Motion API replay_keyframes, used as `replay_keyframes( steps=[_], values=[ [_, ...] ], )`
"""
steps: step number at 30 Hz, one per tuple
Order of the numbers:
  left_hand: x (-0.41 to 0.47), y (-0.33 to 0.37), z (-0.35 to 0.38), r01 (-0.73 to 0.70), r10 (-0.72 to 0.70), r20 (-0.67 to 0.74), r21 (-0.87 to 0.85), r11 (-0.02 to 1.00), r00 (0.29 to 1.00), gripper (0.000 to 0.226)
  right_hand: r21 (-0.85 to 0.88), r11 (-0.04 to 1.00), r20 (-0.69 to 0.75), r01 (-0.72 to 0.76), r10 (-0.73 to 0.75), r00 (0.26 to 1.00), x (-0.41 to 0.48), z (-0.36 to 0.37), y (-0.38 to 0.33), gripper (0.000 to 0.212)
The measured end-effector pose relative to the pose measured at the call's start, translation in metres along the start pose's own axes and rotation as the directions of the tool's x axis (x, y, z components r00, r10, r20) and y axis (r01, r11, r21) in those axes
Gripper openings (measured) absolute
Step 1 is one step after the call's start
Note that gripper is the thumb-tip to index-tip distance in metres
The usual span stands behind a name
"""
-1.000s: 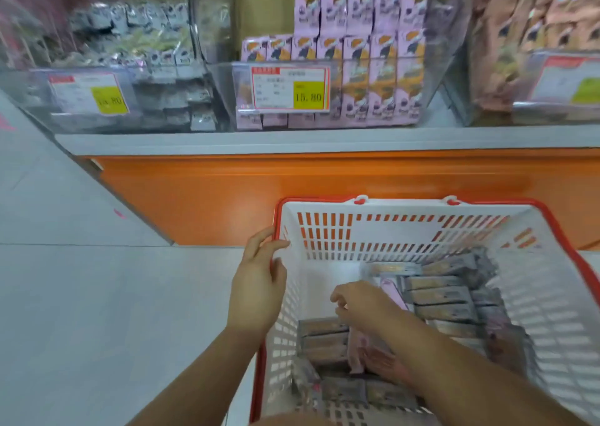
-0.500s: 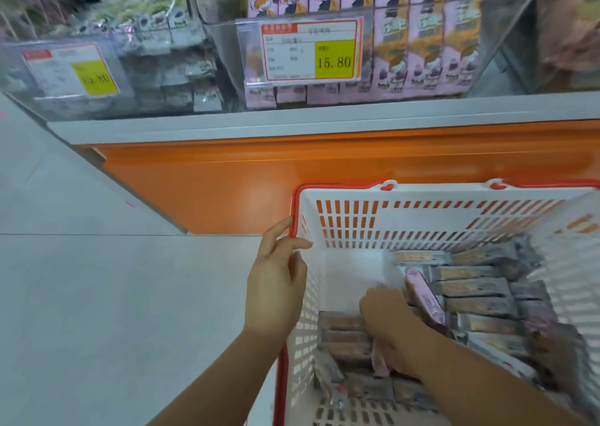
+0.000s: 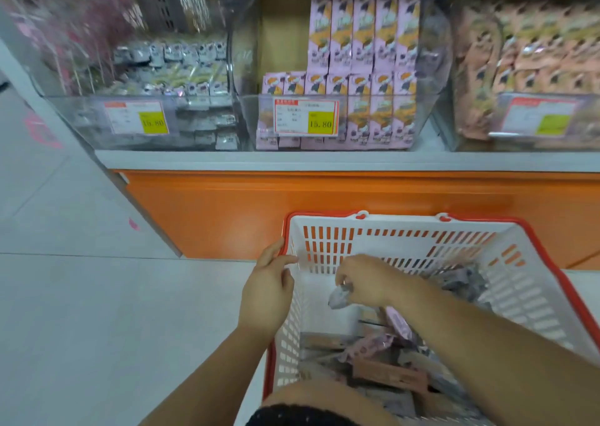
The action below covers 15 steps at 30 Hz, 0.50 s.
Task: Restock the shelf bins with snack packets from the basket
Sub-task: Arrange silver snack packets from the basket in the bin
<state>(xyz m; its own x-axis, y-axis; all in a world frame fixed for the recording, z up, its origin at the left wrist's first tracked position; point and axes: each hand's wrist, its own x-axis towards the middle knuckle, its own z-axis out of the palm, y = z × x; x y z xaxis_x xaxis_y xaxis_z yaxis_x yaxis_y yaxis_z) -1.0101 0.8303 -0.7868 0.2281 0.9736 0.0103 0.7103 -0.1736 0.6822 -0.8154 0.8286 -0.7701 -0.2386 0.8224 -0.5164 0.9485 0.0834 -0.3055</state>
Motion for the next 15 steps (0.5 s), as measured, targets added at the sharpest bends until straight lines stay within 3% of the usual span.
replay_keyframes(
  steps=[5, 9, 10, 12, 15],
  values=[
    [-0.005, 0.025, -0.031, 0.006, -0.007, 0.034, 0.015, 1.000, 0.999, 0.032, -0.218, 0.969, -0.164, 0.113, -0.151, 0.975, -0.044, -0.072, -0.027, 0.032],
    [-0.014, 0.058, -0.076, 0.090, -0.070, 0.080, -0.294, 0.951, 0.994, 0.029, -0.238, 0.941, -0.258, 0.238, -0.298, 0.919, -0.097, -0.121, -0.063, 0.034],
    [-0.019, 0.066, -0.086, 0.177, -0.129, 0.136, -0.435, 0.883, 0.982, 0.031, -0.223, 0.937, -0.282, 0.270, -0.327, 0.902, -0.110, -0.128, -0.070, 0.033],
    [-0.032, 0.079, -0.108, 0.353, -0.215, 0.282, -0.672, 0.651, 0.935, 0.034, -0.185, 0.930, -0.338, 0.317, -0.363, 0.868, -0.136, -0.136, -0.085, 0.032],
    [-0.047, 0.091, -0.129, 0.414, -0.218, 0.353, -0.792, 0.448, 0.910, 0.030, -0.165, 0.918, -0.403, 0.359, -0.395, 0.825, -0.158, -0.139, -0.103, 0.040]
  ],
)
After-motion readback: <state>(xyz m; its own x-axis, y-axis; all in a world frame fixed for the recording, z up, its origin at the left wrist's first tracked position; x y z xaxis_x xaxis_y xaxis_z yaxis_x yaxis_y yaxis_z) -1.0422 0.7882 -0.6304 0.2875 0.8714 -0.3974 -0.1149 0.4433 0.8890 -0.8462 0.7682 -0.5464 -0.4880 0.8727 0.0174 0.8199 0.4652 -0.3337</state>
